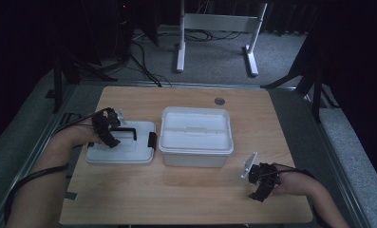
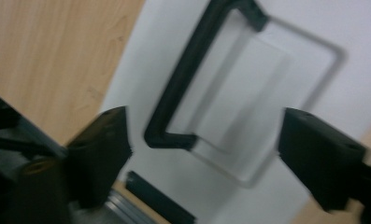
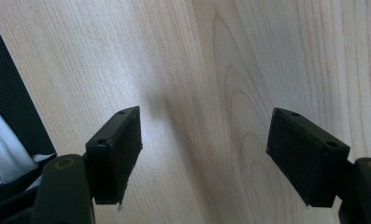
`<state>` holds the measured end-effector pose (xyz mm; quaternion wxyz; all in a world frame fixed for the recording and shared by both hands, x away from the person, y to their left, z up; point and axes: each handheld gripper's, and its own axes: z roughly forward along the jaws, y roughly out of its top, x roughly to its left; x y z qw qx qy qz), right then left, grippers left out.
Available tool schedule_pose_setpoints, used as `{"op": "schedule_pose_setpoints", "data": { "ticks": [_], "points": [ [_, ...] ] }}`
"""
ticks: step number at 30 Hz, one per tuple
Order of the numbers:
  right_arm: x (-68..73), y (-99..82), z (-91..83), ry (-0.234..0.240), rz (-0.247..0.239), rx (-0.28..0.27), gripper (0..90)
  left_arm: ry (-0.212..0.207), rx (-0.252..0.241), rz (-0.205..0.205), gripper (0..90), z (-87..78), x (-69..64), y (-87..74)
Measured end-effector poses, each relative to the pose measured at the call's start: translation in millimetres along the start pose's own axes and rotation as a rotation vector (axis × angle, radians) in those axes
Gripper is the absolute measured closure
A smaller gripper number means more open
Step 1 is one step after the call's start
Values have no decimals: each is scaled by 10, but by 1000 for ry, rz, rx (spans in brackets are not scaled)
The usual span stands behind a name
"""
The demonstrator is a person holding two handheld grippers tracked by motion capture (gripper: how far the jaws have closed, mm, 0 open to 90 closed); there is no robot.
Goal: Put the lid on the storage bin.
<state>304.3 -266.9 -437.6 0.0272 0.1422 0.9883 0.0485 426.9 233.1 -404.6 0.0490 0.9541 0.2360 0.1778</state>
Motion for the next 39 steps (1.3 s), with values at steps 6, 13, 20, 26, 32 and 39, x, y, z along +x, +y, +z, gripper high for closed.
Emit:
{"op": "schedule_pose_setpoints", "data": {
  "ticks": [6,13,20,26,32,39],
  "points": [
    [5,11,15,7,-4,10,260,-19,52,44,381,89,79,131],
    [7,0,18,8,-1,2,262,11,70,209,510,161,104,239],
    [17,-15,34,9,-3,10,262,-24,102,259,511,280,98,343],
    [17,-61,12,7,5,4,304,-49,115,293,619,294,41,323],
    [4,-54,31,15,9,3,293,-40,122,344,709,315,-73,301],
    [25,-31,42,20,6,2,251,-57,116,410,828,306,-121,245]
  ]
}}
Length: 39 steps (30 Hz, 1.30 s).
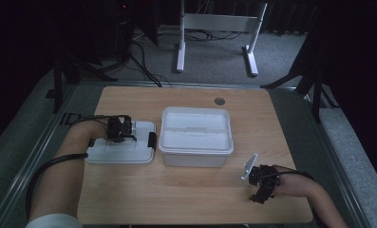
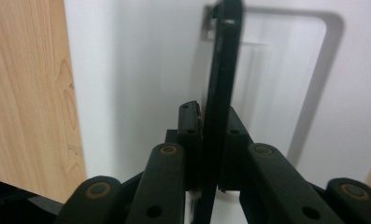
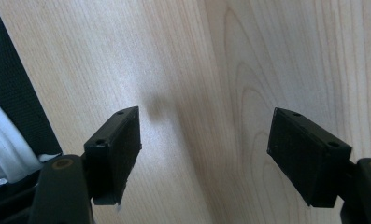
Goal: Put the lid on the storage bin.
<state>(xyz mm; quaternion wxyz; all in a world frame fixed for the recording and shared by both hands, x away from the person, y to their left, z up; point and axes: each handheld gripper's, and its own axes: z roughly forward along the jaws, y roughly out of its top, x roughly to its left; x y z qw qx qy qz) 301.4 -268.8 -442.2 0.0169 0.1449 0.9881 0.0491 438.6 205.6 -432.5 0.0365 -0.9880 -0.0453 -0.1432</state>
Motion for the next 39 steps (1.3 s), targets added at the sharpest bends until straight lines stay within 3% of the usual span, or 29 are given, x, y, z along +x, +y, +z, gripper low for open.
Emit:
{"op": "schedule_pose_setpoints", "data": {
  "ticks": [5,7,16,27,34,39],
  "points": [
    [-9,14,38,2,-7,18,234,-22,-15,13,837,-46,-12,-48],
    [-11,17,42,3,-5,20,225,-39,-26,1,837,-75,-12,-62],
    [-13,18,35,3,-1,21,207,-12,-20,-3,838,-337,-28,-101],
    [3,4,46,12,-5,20,206,38,13,-24,838,-928,58,-178],
    [6,-23,28,12,4,16,207,81,-20,-47,839,-1341,116,-159],
    [14,-27,54,18,3,35,207,88,-35,-51,839,-1602,138,-44]
  ]
}}
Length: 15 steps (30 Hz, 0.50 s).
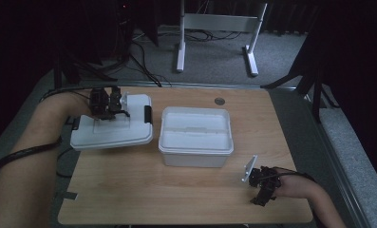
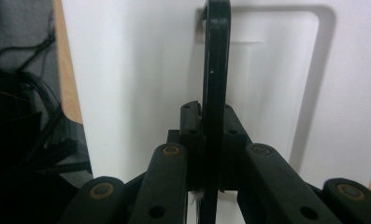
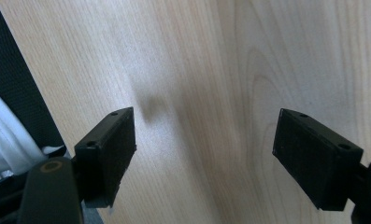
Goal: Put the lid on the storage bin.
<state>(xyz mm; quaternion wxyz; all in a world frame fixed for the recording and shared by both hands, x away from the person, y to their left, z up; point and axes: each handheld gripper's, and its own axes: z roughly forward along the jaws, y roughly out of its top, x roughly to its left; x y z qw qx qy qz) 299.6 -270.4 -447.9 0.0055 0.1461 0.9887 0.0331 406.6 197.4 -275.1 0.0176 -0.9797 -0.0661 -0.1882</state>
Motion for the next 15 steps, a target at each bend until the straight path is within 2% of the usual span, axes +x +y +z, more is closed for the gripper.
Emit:
{"op": "schedule_pose_setpoints", "data": {
  "ticks": [5,15],
  "points": [
    [12,10,17,7,-2,4,207,11,-20,9,840,-127,-3,167],
    [15,19,7,7,-5,-1,205,3,-38,46,840,-187,-29,502]
  ]
}}
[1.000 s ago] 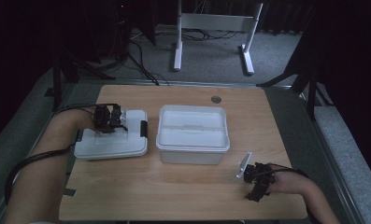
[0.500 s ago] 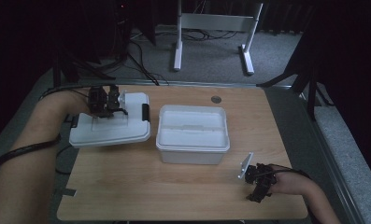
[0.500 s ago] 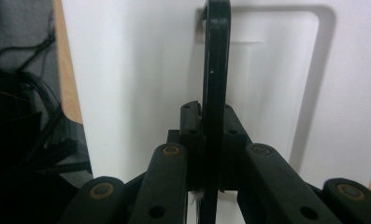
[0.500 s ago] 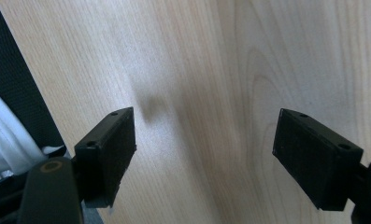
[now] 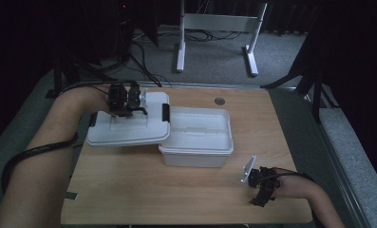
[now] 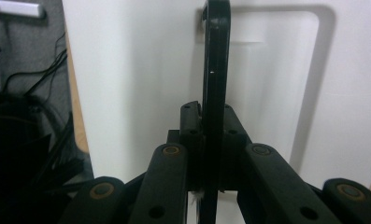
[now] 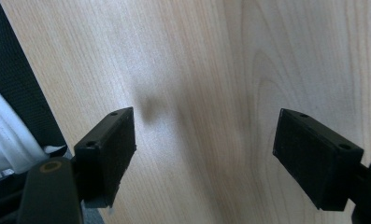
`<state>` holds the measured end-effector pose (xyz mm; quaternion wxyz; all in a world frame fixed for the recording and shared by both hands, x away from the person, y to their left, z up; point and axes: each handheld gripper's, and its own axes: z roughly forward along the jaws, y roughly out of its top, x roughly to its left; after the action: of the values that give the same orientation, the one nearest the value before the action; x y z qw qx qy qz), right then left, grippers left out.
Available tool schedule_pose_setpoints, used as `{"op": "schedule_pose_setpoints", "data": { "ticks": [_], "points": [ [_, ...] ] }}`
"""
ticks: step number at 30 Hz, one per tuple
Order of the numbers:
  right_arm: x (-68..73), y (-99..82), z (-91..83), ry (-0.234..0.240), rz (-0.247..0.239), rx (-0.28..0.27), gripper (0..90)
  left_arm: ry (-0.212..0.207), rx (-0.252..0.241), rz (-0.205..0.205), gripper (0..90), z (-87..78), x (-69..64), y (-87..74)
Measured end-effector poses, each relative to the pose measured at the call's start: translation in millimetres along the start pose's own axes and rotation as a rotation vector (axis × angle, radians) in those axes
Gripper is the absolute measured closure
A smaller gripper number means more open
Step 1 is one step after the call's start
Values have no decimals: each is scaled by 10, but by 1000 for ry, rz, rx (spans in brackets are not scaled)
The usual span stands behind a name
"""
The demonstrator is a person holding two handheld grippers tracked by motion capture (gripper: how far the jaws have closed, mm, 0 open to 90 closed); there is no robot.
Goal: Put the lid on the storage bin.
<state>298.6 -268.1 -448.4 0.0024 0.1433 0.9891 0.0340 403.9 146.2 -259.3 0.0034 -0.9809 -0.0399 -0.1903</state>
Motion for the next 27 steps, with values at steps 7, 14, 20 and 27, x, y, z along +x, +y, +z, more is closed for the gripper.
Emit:
{"op": "schedule_pose_setpoints", "data": {
  "ticks": [7,14,20,27],
  "points": [
    [-1,3,-11,-4,-4,1,205,-9,-15,33,840,-30,-3,203],
    [13,-2,-7,2,-5,5,204,-8,-34,53,840,-52,-23,439],
    [10,2,-28,-3,-6,-5,204,-8,-61,82,840,-80,-40,684],
    [18,-6,-37,-4,-8,-5,204,-10,-78,110,840,-54,-93,1025]
  ]
}}
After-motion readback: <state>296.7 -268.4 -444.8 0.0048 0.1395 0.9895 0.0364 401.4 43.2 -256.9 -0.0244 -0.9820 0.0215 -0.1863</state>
